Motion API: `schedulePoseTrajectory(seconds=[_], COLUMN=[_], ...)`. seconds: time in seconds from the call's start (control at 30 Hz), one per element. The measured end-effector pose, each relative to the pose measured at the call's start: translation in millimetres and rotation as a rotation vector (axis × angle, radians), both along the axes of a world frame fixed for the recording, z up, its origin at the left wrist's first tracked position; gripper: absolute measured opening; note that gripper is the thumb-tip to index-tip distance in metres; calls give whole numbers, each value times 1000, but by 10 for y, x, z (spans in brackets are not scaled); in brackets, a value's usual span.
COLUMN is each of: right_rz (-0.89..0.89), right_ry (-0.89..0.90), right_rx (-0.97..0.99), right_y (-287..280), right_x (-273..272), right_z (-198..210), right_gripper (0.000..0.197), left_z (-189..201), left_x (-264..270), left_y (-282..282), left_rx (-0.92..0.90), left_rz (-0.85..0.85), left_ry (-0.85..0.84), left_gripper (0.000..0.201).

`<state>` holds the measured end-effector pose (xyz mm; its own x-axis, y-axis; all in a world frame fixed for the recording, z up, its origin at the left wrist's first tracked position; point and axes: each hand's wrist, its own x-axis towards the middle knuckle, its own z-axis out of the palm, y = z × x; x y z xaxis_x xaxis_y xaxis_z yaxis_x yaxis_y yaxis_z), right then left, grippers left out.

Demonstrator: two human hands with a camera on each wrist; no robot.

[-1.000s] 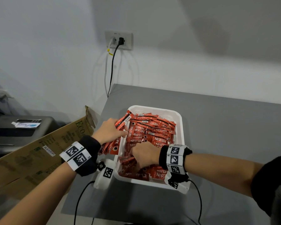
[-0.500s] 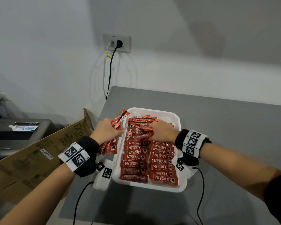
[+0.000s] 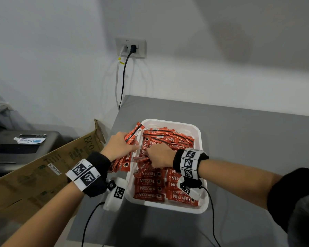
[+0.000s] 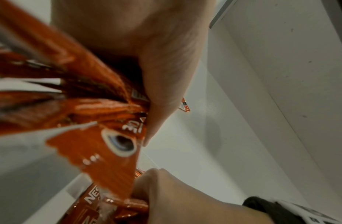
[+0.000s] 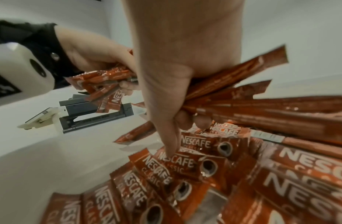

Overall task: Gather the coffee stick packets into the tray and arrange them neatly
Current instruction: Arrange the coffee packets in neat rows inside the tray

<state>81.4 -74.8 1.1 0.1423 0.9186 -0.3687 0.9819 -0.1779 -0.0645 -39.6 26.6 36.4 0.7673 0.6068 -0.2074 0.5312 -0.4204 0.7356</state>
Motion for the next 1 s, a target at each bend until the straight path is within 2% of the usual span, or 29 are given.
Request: schedulePoseTrajectory(seconds=[0.27, 0.67, 0.83, 1.0], right_rz=[-8, -45, -47, -22], right_ry=[32, 67, 55, 27], right_rx=[0, -16, -10, -33], right_y=[59, 29, 39, 19], right_x=[15, 106, 85, 72], right_z=[-68, -137, -162, -143], right_gripper=[16, 29, 24, 22], left_z=[-11, -31, -25, -17], left_x=[-5, -2, -1, -5], left_y=[10, 18, 17, 8], left_rx=[-38, -37, -33, -32], left_rz=[-17, -41, -47, -48], left_ry=[13, 31, 25, 33], left_gripper=[3, 12, 4, 9])
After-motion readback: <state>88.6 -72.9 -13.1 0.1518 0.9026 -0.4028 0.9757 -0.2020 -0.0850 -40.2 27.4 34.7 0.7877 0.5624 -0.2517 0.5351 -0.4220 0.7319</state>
